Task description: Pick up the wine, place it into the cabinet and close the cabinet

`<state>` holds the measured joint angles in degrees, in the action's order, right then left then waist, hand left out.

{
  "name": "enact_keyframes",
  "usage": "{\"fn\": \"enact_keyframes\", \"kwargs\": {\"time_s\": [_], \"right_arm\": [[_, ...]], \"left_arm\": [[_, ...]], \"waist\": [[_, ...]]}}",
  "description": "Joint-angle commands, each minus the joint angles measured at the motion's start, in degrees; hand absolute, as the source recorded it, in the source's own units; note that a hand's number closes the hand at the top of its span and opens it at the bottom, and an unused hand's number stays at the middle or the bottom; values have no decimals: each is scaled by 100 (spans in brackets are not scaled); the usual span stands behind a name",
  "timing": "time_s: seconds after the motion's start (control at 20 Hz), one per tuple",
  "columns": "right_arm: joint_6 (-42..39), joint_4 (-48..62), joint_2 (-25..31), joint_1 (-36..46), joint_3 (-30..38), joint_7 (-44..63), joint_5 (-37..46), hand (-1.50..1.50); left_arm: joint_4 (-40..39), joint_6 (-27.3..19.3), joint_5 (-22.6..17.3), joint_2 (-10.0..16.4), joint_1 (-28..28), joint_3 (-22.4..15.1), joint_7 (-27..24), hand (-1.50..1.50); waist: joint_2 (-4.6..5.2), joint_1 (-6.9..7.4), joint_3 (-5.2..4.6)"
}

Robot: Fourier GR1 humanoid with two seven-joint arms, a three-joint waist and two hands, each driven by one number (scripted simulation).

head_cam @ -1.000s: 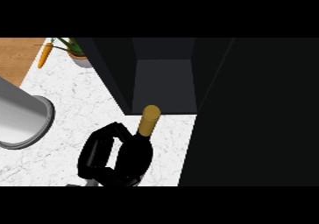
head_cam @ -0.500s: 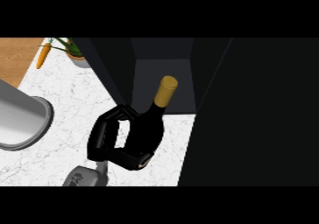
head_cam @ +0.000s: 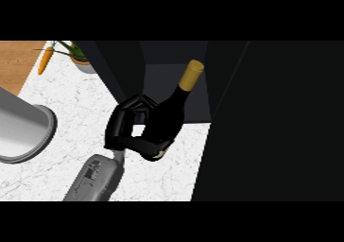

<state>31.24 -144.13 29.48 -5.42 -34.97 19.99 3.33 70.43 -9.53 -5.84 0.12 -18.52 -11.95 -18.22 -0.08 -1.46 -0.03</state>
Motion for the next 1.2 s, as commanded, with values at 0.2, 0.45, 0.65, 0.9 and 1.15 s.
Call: {"fn": "enact_keyframes", "kwargs": {"time_s": [0.2, 0.45, 0.65, 0.9, 1.15], "right_arm": [[-225, -1037, 120, -398, 161, 47, -379, -150], [-267, -976, 69, -707, 90, -253, -338, -150], [-207, -717, -141, -425, 16, -75, -229, -150], [-561, -1134, 227, -1090, 282, -551, -718, -150], [-513, -972, 50, -831, 325, -394, -641, -150]], "left_arm": [[-1442, -286, -343, -11, -1059, -65, -217, 150], [-2066, -221, -709, -12, -1566, 71, -539, 150], [-2578, -380, -1004, -12, -2222, -8, -456, 150], [-3053, -504, -1361, -12, -2516, -89, -718, 150], [-3850, -775, -1682, -12, -3032, -388, -745, 150]], "waist": [[25, -48, 1], [26, -91, 1], [35, -56, -4], [23, -151, 7], [50, -200, 1]]}}
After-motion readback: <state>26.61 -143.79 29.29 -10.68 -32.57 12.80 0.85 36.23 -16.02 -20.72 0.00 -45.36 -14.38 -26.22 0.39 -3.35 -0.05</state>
